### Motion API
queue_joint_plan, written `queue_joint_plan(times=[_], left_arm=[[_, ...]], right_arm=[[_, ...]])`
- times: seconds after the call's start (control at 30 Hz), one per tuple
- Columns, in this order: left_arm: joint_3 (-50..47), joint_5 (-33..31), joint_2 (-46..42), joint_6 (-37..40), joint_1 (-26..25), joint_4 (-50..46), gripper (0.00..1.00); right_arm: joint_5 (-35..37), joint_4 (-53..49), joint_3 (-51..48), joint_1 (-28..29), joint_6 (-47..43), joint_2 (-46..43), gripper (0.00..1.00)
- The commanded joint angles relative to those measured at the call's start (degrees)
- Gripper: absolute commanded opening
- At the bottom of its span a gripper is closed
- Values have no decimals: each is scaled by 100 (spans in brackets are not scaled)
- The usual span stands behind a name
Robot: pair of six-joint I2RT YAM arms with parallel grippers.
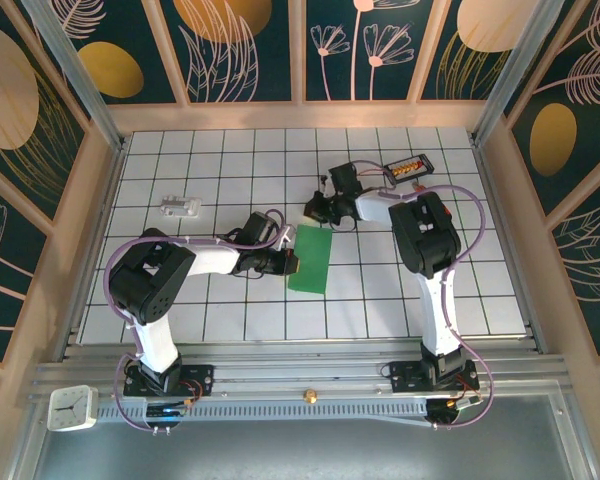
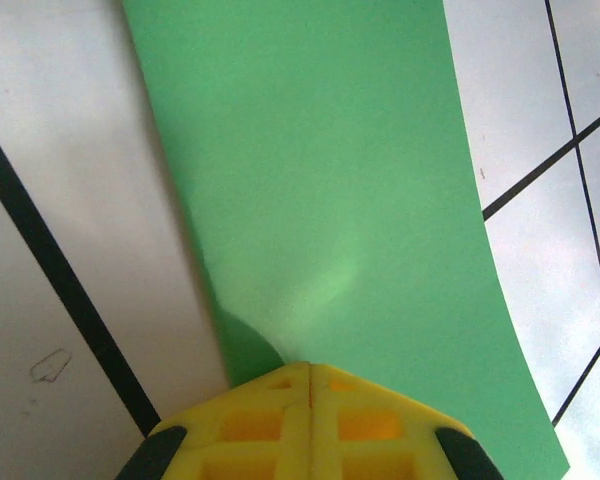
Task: Fold a paper plane with a square sheet of paper (pick it up from the middle)
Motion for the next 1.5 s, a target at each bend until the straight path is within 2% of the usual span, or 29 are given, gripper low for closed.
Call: queue_joint_plan(times=[0.0, 0.1, 0.23, 0.4, 0.5, 0.7, 0.93, 1.23, 1.47], left_arm=[[-526, -299, 521, 137, -174, -1712, 0], [-520, -286, 511, 146, -176, -1699, 0], [-509, -173, 423, 132, -178, -1621, 0], [-448, 12, 382, 3, -178, -1410, 0], [-406, 17, 413, -20, -176, -1395, 0], [-395, -58, 428, -7, -176, -1422, 0], [-439, -97, 426, 27, -175, -1448, 0], [-464, -169, 457, 111, -173, -1553, 0], [-534, -203, 441, 95, -176, -1567, 0]], right_arm=[[682, 41, 185, -356, -209, 125, 0], [620, 128, -14, -448, -282, -218, 0], [381, 473, -830, -468, -295, -989, 0], [-154, 987, -1978, -135, -130, -1822, 0], [-279, 1202, -2312, 109, 71, -1991, 0], [-531, 1361, -2164, 529, 289, -1533, 0], [-447, 1040, -1684, 735, 171, -999, 0], [369, 160, -985, 735, -296, -501, 0], [590, 7, -696, 706, -385, -164, 0]])
